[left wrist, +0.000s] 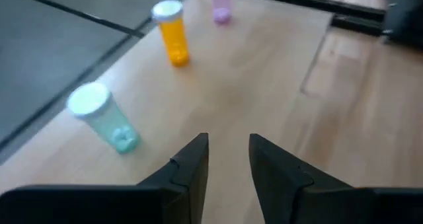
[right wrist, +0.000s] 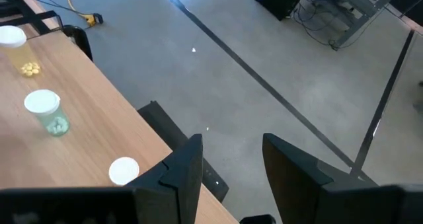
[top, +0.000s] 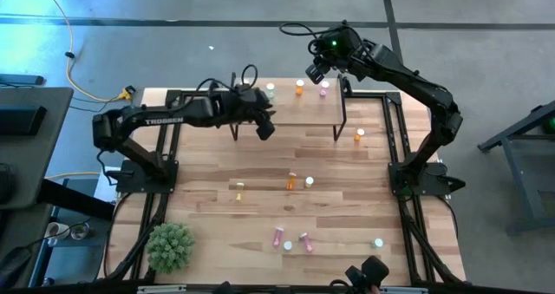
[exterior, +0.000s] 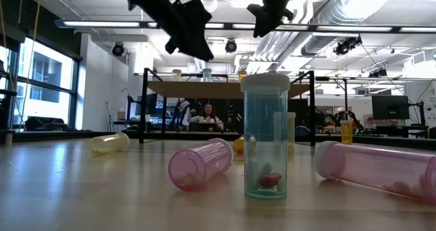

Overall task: Pick and place medicine bottles onto shelf by color
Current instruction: Put the top blue pill bottle on the shelf, then put the right yellow pill bottle on the shelf aligned with the other yellow pill bottle

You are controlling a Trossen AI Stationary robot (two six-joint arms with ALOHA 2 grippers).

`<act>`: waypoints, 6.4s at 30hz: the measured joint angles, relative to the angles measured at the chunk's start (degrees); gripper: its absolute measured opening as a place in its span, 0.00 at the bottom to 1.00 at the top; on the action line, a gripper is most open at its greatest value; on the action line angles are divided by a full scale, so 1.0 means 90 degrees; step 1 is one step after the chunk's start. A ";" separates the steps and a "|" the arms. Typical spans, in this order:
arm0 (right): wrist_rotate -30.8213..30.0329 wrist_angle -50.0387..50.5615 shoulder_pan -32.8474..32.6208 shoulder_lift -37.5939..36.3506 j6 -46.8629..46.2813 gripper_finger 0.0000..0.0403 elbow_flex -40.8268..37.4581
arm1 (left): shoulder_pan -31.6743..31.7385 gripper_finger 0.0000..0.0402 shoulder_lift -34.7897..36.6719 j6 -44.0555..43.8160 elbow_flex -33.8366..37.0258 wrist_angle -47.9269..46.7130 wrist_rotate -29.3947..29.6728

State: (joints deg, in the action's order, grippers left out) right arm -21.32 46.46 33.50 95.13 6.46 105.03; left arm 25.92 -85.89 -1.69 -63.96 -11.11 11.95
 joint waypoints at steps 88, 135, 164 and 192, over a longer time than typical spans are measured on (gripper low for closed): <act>0.0002 -0.0146 0.0000 0.0000 -0.0073 0.37 0.0000 | 0.0866 0.00 -0.0942 0.1549 0.0359 0.1410 0.0342; 0.0007 0.0194 -0.0314 -0.0057 -0.0170 0.37 0.0000 | 0.0542 0.00 0.0261 0.0446 0.0359 0.0791 0.0883; 0.0876 0.0576 -0.0849 -0.3135 -0.2532 0.37 -0.3273 | 0.0534 0.40 0.2596 -0.0001 0.0359 0.1024 -0.0739; 0.0580 -0.0255 -0.4449 -0.2894 -0.5939 0.37 -0.4204 | 0.0113 0.45 0.3650 -0.0398 0.0359 -0.0823 -0.1853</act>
State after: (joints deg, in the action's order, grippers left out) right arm -16.10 44.16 -6.55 69.09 -46.99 67.20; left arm 26.93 -53.03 -5.27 -60.73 -18.51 -4.73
